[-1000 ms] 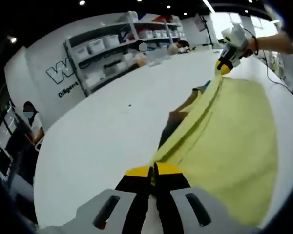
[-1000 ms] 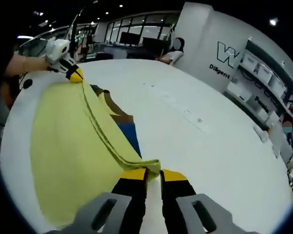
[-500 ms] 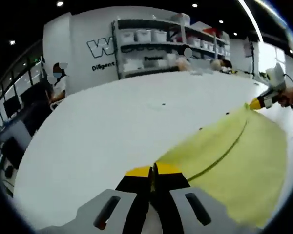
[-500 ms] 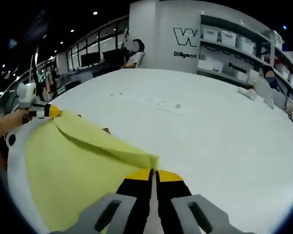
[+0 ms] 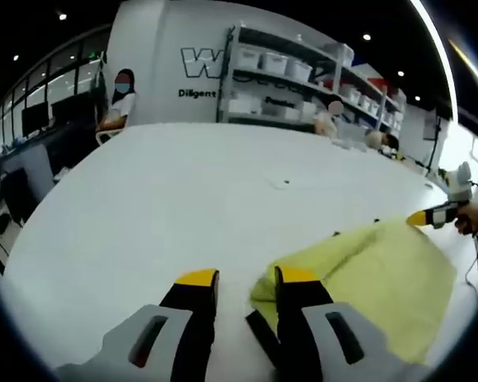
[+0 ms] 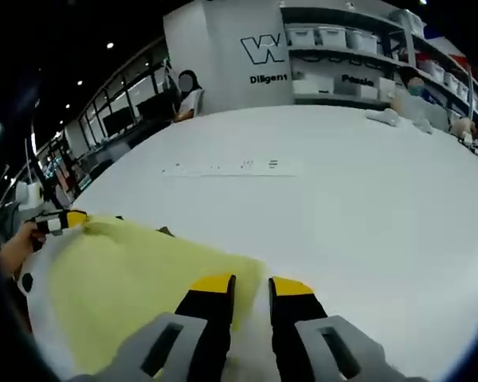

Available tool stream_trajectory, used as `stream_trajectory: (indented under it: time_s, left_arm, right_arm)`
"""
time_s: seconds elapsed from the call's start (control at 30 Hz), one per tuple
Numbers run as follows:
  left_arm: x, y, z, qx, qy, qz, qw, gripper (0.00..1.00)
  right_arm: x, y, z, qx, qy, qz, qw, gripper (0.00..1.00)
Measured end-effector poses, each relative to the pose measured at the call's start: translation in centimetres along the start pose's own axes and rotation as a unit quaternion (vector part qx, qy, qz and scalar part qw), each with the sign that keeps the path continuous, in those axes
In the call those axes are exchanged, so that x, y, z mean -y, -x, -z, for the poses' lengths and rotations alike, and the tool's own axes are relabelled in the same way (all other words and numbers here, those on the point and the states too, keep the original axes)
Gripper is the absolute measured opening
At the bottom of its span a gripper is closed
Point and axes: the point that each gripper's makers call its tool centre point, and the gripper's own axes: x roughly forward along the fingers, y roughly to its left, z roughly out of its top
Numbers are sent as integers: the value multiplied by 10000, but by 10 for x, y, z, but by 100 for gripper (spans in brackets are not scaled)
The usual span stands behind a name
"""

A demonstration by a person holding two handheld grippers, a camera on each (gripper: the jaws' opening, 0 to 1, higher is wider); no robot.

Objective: Fold the garment on the visible template until the final outline fits inside the template.

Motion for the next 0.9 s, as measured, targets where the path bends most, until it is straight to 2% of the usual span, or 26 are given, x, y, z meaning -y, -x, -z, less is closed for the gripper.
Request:
stream_trajectory:
  time_s: [0.17,0.4,0.63,0.77,0.9]
  left_arm:
    - [7,7,-3,26,190,181,9997,34]
    - [22,15,2,-132,-99,312,9994,40]
    - [36,31,6,-243,-189,480,9984,49]
    - [44,43,6,-238,-276,553,9978,53]
    - [45,52,8,-275,-332,522,9977,62]
  right_arm:
    - [-8,6,0,72,-240,-93,9996,23]
    - [-19,18,0,96,-280,-222,9993,34]
    - [-34,36,0,154,-220,-454,9986,54]
    - [-44,48,4,125,-121,-593,9981,61]
    - [-50,59,8,96,-59,-669,9977,64]
